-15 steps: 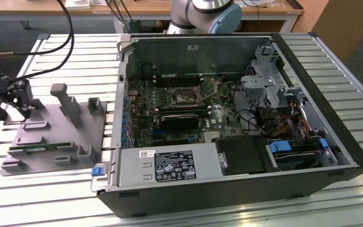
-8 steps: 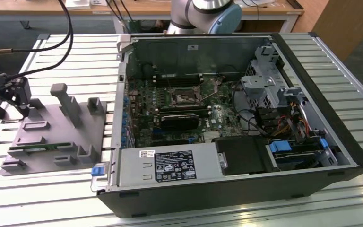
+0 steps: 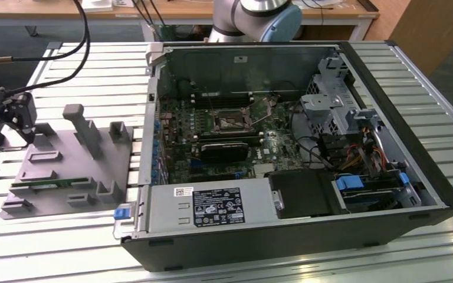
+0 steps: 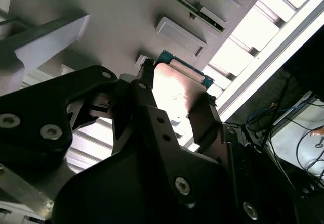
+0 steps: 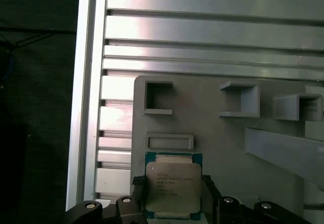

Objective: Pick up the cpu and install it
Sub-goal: 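Pick up the cpu and move it towards the insertion slot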

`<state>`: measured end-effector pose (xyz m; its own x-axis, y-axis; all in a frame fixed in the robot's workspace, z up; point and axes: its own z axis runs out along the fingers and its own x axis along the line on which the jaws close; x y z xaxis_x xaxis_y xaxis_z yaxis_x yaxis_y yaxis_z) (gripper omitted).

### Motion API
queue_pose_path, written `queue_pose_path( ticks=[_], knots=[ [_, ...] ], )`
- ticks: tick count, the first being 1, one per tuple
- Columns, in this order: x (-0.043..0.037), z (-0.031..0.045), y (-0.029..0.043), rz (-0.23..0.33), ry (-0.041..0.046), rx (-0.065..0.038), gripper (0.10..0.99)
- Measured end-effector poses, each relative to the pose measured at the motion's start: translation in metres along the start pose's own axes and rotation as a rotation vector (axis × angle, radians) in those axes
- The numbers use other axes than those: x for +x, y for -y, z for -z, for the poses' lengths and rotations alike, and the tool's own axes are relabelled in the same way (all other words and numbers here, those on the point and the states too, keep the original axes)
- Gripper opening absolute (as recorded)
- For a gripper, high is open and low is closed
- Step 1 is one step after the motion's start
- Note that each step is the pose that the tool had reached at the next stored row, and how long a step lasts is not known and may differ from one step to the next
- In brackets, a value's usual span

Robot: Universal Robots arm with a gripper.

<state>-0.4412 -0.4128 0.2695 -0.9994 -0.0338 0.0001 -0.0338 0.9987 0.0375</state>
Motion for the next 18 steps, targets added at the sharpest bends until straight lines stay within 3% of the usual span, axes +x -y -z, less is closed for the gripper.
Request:
queue_pose_path(
  ticks=[18],
  knots=[
    [0.0,0.016,-0.0007,0.0,0.0,0.0,0.529]
  ],
)
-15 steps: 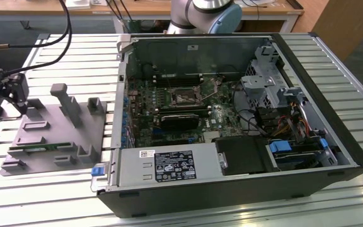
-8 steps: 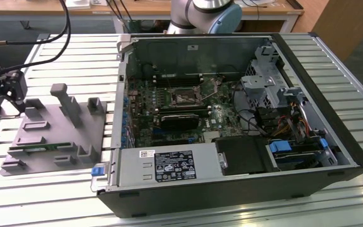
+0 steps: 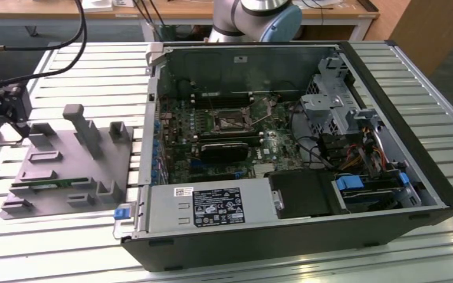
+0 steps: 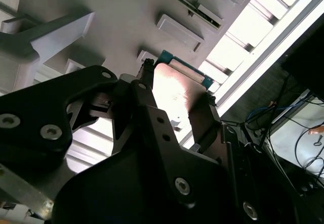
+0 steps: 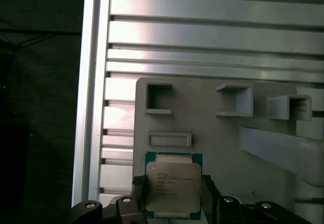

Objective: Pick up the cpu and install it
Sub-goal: 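Pick up the cpu and move it towards the insertion slot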

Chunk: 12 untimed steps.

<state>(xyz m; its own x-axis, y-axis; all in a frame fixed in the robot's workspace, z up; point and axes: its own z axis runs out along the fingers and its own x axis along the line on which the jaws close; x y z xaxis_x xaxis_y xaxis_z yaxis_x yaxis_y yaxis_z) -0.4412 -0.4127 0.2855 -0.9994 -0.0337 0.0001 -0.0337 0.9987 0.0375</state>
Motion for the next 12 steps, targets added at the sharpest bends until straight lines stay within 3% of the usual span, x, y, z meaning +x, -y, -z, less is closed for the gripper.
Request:
queue_pose_path(
  ticks=[12],
  knots=[
    [0.0,0.0115,-0.0006,0.0,0.0,0.0,0.529]
  ],
)
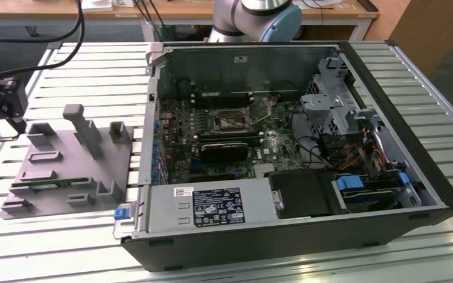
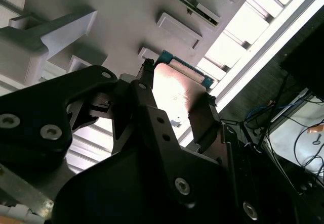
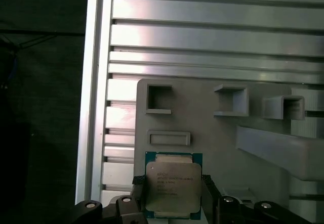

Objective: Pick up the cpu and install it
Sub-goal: 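Pick up the cpu and move it towards the insertion slot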

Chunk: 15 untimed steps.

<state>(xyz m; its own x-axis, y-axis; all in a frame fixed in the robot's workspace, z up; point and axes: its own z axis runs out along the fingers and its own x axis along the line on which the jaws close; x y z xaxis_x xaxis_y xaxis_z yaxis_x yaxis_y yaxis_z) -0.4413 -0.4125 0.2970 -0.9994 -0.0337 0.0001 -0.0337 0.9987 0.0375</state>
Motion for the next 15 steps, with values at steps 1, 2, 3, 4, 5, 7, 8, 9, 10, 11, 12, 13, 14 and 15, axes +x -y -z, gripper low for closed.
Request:
queue_pose_path(
  ticks=[1,2,3,4,5,7,8,9,10,11,12,13,14,15],
  knots=[
    [0.0,0.001,0.0,0.0,-0.0001,0.0,0.529],
    [0.0,0.0018,-0.0001,0.0,0.0,0.0,0.529],
    [0.0,0.0028,-0.0002,0.0,0.0,0.0,0.529],
    [0.0,0.0037,-0.0002,0.0,0.0001,0.0,0.529],
    [0.0,0.0046,-0.0003,0.0,0.0,0.0,0.529],
    [0.0,0.0064,-0.0003,0.0,0.0,0.0,0.529],
    [0.0,0.0074,-0.0004,0.0,0.0001,0.0,0.529],
    [0.0,0.0083,-0.0004,0.0,0.0001,0.0,0.529],
    [0.0,0.0092,-0.0005,0.0,0.0001,0.0,0.529],
    [0.0,0.0102,-0.0005,0.0,0.0001,0.0,0.529],
    [0.0,0.0112,-0.0006,0.0,0.0,0.0,0.529],
    [0.0,0.0121,-0.0007,0.0,0.0001,0.0,0.529],
    [0.0,0.0132,-0.0007,0.0,0.0,0.0,0.529],
    [0.0,0.0142,-0.0008,0.0,0.0001,0.0,0.529]
  ],
)
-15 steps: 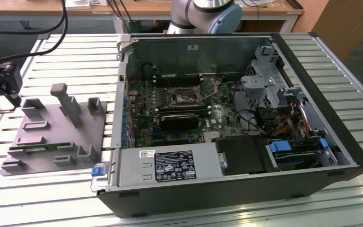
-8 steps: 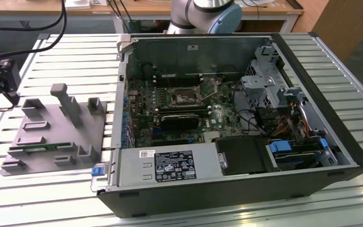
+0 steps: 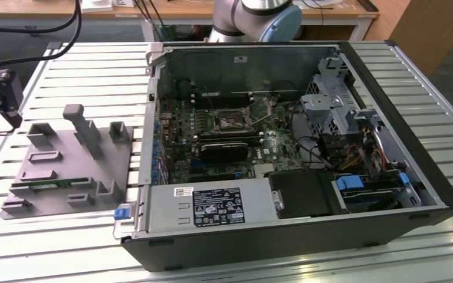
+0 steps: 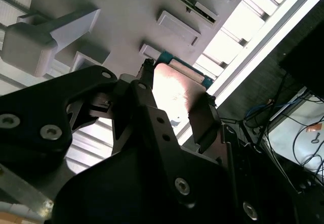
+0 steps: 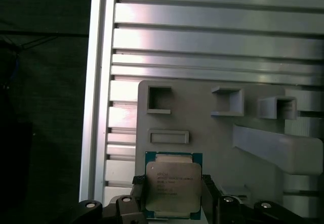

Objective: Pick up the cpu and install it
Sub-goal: 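Pick up the cpu and move it towards the insertion slot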

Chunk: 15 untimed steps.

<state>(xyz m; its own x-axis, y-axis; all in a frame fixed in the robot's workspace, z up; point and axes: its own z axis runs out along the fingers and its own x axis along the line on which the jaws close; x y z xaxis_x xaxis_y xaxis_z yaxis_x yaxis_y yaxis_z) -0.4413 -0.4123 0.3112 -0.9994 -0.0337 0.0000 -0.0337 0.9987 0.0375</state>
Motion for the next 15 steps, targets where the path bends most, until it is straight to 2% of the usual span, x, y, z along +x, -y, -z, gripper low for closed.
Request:
queue_pose_path(
  ticks=[15],
  knots=[
    [0.0,0.0155,-0.0009,0.0,0.0,0.0,0.529]
  ],
)
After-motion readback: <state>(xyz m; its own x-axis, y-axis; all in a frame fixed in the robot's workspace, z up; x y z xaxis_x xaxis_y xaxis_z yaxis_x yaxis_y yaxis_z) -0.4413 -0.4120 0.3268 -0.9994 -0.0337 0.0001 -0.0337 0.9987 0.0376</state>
